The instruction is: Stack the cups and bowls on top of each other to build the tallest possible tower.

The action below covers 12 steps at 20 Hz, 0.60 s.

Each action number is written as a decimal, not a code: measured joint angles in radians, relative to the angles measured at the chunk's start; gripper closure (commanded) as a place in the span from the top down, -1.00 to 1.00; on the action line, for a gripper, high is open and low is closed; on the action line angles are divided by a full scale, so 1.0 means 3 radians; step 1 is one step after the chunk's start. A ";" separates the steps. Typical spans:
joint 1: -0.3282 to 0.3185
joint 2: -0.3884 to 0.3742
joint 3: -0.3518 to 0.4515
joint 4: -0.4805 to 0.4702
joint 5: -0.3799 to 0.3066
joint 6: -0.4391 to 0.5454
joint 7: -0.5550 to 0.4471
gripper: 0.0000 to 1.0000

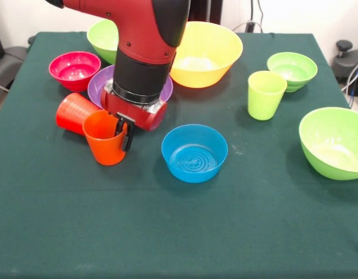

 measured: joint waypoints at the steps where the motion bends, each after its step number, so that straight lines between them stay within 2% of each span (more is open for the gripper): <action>1: 0.0009 0.0012 -0.0021 -0.0015 0.0024 -0.0015 0.0000 -1.00; 12: 0.0007 0.0054 -0.0110 -0.0055 0.0194 -0.0183 0.0000 -1.00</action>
